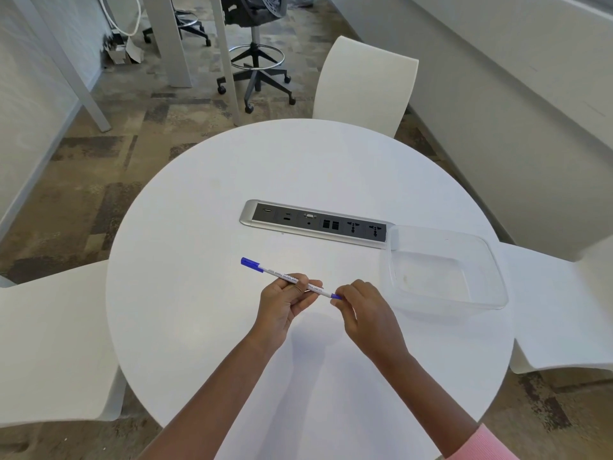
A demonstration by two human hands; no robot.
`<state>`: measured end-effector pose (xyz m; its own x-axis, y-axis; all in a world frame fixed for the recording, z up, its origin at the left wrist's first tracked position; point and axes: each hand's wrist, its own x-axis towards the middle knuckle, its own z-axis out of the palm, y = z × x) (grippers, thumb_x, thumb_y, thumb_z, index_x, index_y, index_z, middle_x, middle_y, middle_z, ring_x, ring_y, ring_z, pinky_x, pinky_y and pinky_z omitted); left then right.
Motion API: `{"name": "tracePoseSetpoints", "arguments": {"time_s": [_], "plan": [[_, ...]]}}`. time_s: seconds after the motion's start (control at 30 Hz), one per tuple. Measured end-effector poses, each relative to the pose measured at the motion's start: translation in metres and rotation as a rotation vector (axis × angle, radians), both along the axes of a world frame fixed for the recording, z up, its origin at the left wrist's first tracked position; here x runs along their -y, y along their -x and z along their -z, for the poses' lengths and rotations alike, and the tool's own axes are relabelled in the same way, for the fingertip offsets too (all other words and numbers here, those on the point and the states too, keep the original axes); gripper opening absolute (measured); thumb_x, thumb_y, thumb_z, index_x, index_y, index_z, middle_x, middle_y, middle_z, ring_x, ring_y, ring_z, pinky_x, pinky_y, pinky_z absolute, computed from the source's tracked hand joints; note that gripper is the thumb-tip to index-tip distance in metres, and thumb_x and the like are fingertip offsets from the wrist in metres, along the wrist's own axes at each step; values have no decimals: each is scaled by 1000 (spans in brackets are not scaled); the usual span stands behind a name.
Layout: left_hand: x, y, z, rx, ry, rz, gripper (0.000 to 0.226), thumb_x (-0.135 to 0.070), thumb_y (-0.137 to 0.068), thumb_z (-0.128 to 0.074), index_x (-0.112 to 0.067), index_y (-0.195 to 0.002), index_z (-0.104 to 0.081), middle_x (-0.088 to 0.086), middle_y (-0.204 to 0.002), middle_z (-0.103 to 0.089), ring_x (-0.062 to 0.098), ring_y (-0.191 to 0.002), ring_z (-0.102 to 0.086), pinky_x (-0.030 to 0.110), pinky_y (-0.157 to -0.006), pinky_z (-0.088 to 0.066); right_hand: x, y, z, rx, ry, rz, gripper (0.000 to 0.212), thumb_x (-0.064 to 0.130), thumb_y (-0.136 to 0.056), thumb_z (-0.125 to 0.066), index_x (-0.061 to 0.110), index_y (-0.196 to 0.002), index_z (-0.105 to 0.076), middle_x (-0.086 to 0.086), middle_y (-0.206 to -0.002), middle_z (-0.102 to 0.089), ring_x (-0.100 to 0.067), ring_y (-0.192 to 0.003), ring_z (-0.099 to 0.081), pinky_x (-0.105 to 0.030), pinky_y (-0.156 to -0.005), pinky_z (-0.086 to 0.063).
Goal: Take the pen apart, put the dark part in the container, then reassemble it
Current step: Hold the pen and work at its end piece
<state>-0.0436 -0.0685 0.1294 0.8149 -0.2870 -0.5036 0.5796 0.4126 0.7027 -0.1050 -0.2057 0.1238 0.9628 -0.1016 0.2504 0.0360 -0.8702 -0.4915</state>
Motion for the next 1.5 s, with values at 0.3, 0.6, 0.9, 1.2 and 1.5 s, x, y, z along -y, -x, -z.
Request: {"name": "tracePoseSetpoints", "arguments": {"time_s": [0.3, 0.6, 0.9, 1.2, 1.5], "plan": [[1, 1, -1, 19, 16, 40, 12, -3, -90, -51, -4, -80, -56, 8, -69, -73, 17, -67, -72, 18, -59, -56, -1, -3, -13, -330, -651, 149, 40, 11, -89, -51, 22, -51, -53, 8, -47, -47, -13, -52, -42, -26, -55, -33], [1, 2, 0, 28, 8, 46, 12, -2, -90, -51, -3, -80, -57, 8, -69, -74, 16, -67, -72, 18, -59, -56, 2, -5, -25, -751, -1519, 298, 37, 23, -92, -44, 10, -59, -55, 4, -43, -45, -8, -40, -39, -15, -39, -34], [-1, 1, -1, 6, 10, 25, 11, -2, -90, -50, -3, -83, -58, 8, -68, -74, 17, -65, -72, 19, -58, -57, -6, 9, -9, -139, -206, 50, 9, 20, -89, -53, 12, -89, -57, 9, -67, -51, -6, -65, -47, -8, -60, -34], [1, 4, -4, 17, 14, 51, 11, -3, -90, -51, -3, -82, -57, 8, -68, -74, 17, -66, -72, 19, -59, -57, -5, 6, -14, -215, -334, 82, 22, 18, -90, -44, 11, -77, -60, 1, -66, -49, -16, -64, -44, -14, -56, -30], [1, 7, -2, 41, -12, 68, 13, -3, -90, -51, -4, -79, -57, 7, -68, -73, 14, -66, -71, 18, -59, -56, 4, -3, -24, -787, -1343, 277, 40, 25, -94, -42, 15, -56, -48, 7, -40, -35, -7, -36, -31, -15, -37, -23]]}}
